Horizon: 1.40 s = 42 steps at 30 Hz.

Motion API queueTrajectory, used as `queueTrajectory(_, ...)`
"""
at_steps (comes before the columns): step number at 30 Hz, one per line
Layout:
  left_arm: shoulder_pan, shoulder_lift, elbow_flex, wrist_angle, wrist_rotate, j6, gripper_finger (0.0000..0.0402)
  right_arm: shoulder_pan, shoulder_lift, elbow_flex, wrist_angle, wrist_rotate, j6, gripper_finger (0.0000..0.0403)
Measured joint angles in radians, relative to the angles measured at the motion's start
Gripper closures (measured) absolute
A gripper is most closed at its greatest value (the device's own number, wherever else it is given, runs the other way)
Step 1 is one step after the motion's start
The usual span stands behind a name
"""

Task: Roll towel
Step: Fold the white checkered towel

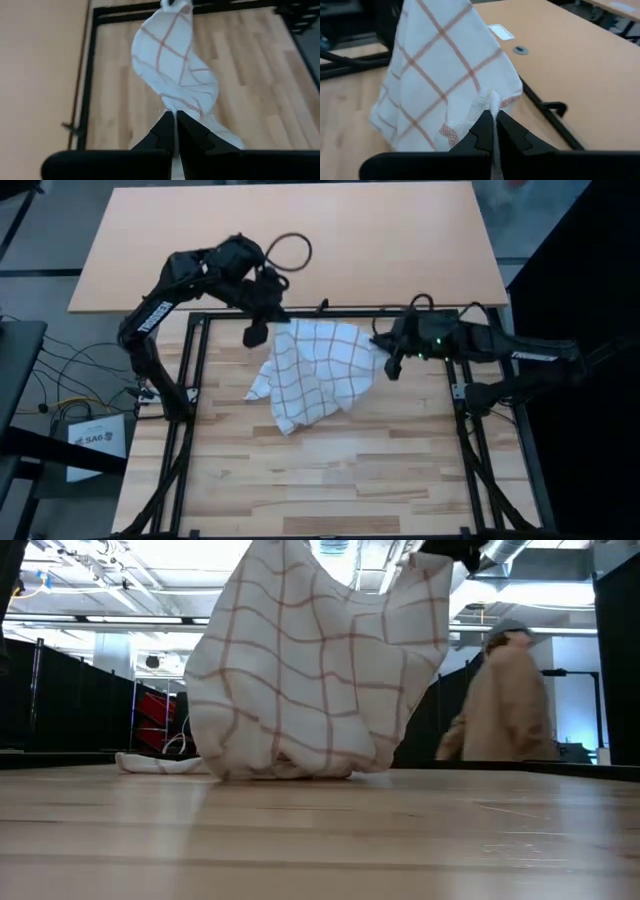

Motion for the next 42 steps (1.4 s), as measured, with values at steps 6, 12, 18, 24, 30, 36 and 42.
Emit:
queueTrajectory(6,0.139,0.0,0.0,0.113,0.001,-0.015,0.0402,-0.181,-0.004,0.0,0.049,-0.05,-0.11,0.0403)
queueTrajectory(12,0.249,0.0,0.0,0.166,0.007,-0.049,0.0402,-0.376,-0.004,0.0,0.143,-0.16,-0.208,0.0403)
queueTrajectory(18,0.304,0.001,0.0,0.299,0.011,-0.089,0.0402,-0.522,-0.001,0.0,0.216,-0.212,-0.308,0.0403)
queueTrajectory(24,0.346,0.002,0.0,0.471,0.02,-0.112,0.0401,-0.619,0.02,0.0,0.346,-0.243,-0.326,0.0403)
queueTrajectory(30,0.377,0.002,0.0,0.613,0.215,-0.196,0.0401,-0.637,0.024,0.007,0.414,-0.279,-0.356,0.0403)
queueTrajectory(36,0.381,0.002,0.0,0.748,0.388,-0.302,0.0401,-0.626,0.024,0.029,0.504,-0.329,-0.357,0.0403)
queueTrajectory(42,0.381,0.002,0.0,0.933,0.507,-0.451,0.0401,-0.648,0.023,0.031,0.605,-0.392,-0.339,0.0403)
